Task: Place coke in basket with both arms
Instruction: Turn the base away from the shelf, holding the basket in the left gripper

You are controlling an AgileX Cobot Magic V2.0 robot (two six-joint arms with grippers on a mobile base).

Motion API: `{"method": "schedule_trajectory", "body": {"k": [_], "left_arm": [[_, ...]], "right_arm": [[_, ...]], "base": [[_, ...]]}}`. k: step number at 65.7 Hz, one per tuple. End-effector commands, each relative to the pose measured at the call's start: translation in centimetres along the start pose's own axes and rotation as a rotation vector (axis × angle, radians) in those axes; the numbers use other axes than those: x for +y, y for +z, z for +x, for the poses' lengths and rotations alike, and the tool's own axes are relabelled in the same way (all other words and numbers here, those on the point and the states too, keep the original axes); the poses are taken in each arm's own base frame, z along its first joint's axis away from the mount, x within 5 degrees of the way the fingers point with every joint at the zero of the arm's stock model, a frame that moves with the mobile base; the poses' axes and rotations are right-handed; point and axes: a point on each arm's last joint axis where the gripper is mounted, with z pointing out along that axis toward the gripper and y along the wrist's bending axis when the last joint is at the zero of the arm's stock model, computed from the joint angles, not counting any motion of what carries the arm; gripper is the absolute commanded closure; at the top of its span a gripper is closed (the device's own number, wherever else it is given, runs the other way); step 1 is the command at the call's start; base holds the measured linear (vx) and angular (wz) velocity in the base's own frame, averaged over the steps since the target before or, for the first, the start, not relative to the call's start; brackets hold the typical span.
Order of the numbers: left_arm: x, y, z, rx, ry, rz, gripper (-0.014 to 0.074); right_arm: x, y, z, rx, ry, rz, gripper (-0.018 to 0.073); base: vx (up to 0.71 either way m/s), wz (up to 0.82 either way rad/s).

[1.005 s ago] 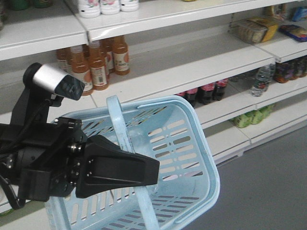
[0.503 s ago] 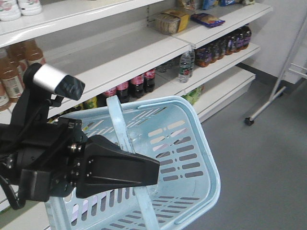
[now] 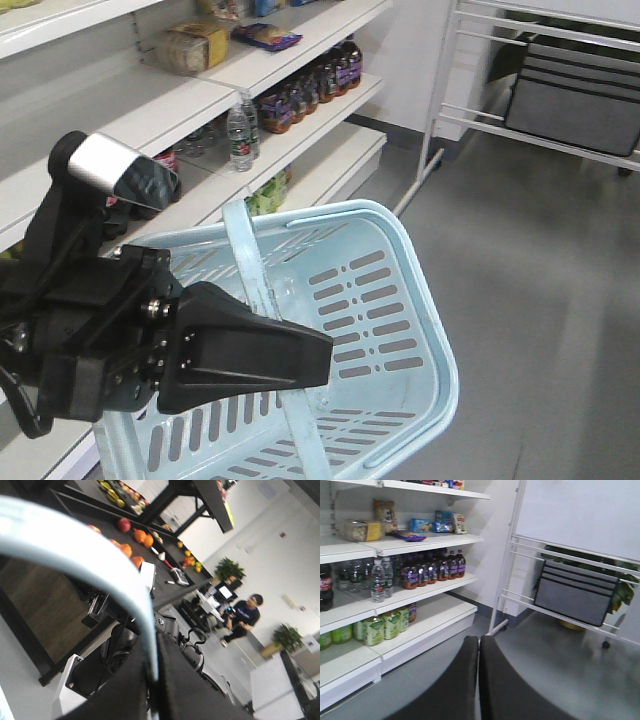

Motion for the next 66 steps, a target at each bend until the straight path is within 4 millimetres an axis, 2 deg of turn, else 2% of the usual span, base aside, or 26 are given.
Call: {"method": "schedule_trajectory", "body": {"k": [1,66], "left_arm": [[-2.5,-0.27,-0.67,-0.031,0.024,0.143,0.0603],[-2.49,-0.27,-0.67,-0.032,0.025,0.142,0.0603]], "right_arm": [[0.06,-0.08,-0.47,-0.074,-0.015,-0.001,0.0564],[0.06,-0.08,-0.47,-0.074,-0.015,-0.001,0.0564]], "base": [[0.02,-0.52],[0.09,-0.49]]}}
